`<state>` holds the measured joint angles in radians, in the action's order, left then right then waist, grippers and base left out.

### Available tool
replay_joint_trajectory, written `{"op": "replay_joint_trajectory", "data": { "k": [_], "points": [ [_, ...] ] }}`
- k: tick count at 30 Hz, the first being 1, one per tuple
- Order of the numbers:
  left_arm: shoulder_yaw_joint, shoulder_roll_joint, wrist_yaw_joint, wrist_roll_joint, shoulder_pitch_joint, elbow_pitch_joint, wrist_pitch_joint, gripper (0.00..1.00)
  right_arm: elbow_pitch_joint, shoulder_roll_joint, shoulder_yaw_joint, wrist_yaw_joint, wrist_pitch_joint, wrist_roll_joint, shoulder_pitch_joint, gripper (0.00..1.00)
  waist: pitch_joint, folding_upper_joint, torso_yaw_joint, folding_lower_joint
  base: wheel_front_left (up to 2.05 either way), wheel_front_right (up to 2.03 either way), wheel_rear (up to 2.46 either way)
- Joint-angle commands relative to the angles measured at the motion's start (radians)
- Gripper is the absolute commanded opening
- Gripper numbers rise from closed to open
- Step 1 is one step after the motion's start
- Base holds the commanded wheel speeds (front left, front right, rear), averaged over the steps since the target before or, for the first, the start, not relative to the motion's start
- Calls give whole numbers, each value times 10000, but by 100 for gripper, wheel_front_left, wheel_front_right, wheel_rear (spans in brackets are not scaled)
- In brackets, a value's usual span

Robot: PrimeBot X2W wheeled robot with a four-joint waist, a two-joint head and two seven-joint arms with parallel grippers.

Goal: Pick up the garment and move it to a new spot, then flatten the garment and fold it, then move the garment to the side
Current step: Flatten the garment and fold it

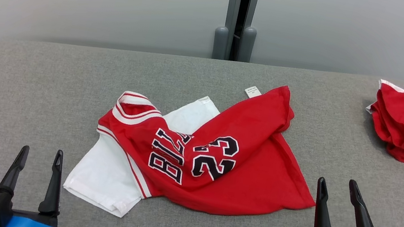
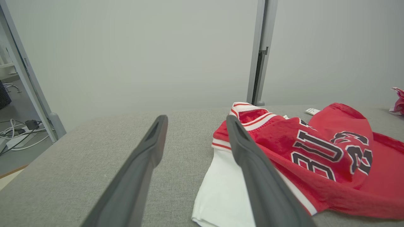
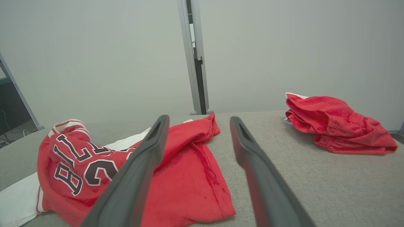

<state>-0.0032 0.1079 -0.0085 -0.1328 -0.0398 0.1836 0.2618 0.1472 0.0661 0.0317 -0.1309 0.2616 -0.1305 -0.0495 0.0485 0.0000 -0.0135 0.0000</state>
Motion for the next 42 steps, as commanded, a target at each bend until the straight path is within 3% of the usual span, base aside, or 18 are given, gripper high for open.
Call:
{"op": "replay_joint_trajectory", "data": {
  "k": [1,19,28,42],
  "points": [
    [64,3,-19,50,122,-34,42,100,-44,-37,30,5,47,69,196,100,-37,0,-4,0,0,0,0],
    [237,-184,-526,384,-385,313,41,100,276,163,-218,6,45,187,-168,100,111,0,-36,0,0,0,0],
    [-202,172,-981,343,-1661,2617,38,100,2394,455,-165,6,-191,260,-1397,100,588,0,-60,0,0,0,0],
    [-756,379,-1140,15,-2992,5961,-90,100,5320,532,267,6,-151,41,-2908,100,1351,0,-21,0,0,0,0]
  ]
}}
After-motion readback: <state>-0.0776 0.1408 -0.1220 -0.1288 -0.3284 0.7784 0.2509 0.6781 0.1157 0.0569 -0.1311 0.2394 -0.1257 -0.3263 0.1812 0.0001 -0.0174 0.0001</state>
